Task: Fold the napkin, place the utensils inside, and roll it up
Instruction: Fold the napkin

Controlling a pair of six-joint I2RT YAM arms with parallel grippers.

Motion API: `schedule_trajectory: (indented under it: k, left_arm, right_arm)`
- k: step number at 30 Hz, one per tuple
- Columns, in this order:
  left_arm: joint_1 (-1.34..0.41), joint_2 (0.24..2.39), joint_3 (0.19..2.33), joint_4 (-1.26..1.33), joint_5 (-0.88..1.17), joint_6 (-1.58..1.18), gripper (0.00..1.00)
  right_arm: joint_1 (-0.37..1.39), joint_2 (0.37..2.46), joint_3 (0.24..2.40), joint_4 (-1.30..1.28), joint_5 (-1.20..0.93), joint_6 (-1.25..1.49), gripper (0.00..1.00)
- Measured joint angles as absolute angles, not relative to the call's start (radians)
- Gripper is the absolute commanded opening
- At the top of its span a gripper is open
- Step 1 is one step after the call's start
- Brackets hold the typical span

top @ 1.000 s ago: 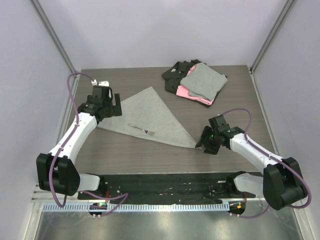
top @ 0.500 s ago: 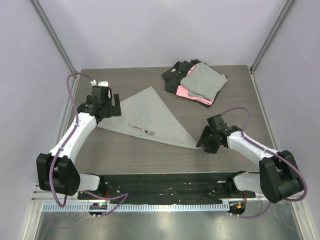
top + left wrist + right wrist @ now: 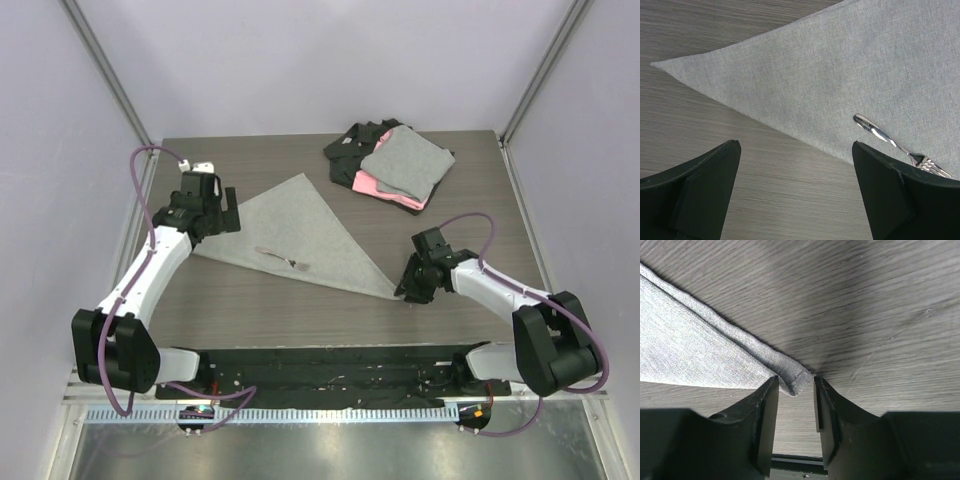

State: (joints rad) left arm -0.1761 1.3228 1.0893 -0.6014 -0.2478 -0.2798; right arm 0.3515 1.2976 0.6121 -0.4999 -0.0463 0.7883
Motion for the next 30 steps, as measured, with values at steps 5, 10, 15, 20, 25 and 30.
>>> schedule_trajectory:
  k: [5, 10, 15, 20, 25, 30]
  left_arm:
    - [-0.169, 1.316, 1.088, -0.601, -0.255, -0.28, 1.0]
    - [-0.168, 1.315, 1.085, -0.6, -0.261, -0.28, 1.0]
    - [-0.163, 1.314, 1.081, -0.6, -0.262, -0.28, 1.0]
    - [-0.159, 1.312, 1.077, -0.599, -0.263, -0.28, 1.0]
    - [-0.155, 1.307, 1.076, -0.6, -0.266, -0.28, 1.0]
    - [-0.155, 1.301, 1.076, -0.6, -0.266, -0.28, 1.0]
  right_arm:
    - [0.352, 1.303, 0.613, -0.493, -0.046, 0.772, 0.29]
    - [0.352, 1.309, 0.614, -0.493, -0.046, 0.757, 0.24]
    - [0.361, 1.314, 0.617, -0.493, -0.039, 0.741, 0.13]
    - [0.371, 1.312, 0.627, -0.494, -0.027, 0.733, 0.01]
    - [0.374, 1.273, 0.639, -0.508, 0.012, 0.733, 0.01]
    - [0.384, 1.209, 0.648, -0.519, 0.041, 0.735, 0.01]
